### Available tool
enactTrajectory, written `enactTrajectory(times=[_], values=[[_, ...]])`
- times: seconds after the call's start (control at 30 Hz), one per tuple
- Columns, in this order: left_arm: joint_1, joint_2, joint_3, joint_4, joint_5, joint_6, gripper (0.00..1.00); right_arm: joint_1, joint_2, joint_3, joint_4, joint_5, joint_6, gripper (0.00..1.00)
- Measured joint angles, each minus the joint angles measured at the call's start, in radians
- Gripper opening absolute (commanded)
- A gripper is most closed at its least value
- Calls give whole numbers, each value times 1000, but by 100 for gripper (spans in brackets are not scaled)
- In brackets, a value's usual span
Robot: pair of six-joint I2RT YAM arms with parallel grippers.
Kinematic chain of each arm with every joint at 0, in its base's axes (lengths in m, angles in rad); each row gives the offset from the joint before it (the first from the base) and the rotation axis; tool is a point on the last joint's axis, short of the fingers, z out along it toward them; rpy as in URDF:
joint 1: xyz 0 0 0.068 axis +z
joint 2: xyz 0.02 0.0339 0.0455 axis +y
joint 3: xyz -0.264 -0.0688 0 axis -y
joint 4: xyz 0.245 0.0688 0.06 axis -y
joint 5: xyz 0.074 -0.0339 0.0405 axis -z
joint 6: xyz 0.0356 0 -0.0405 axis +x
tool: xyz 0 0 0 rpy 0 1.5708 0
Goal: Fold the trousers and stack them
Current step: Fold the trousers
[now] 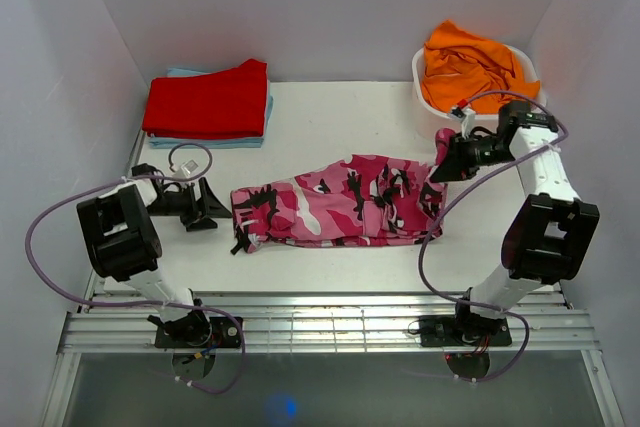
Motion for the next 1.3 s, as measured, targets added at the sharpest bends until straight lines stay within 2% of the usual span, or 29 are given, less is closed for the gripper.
enactTrajectory(times=[0.1, 0.23, 0.33, 0.43, 0.47, 0.5, 0.8, 1.1, 1.3], values=[[-39, 50, 6, 20, 17, -29, 72, 107, -30, 0, 55, -16, 58, 8], [-121, 106, 37, 53, 11, -72, 48, 234, -45, 0, 133, -45, 130, 8], [-165, 154, 62, 73, 17, -98, 39, 326, -45, 0, 200, -55, 196, 8], [-177, 196, 80, 77, 29, -119, 18, 419, -43, 0, 286, -64, 270, 8], [-177, 208, 83, 79, 32, -129, 4, 449, -38, 0, 320, -69, 295, 8], [-178, 217, 86, 76, 38, -138, 0, 480, -32, 1, 349, -74, 319, 8], [-186, 258, 107, 73, 74, -180, 0, 687, 95, 15, 597, -97, 536, 8], [-204, 259, 103, 95, 80, -211, 0, 824, 174, 15, 922, -95, 819, 8], [-219, 260, 103, 111, 82, -232, 0, 917, 249, 23, 1091, -73, 946, 8]])
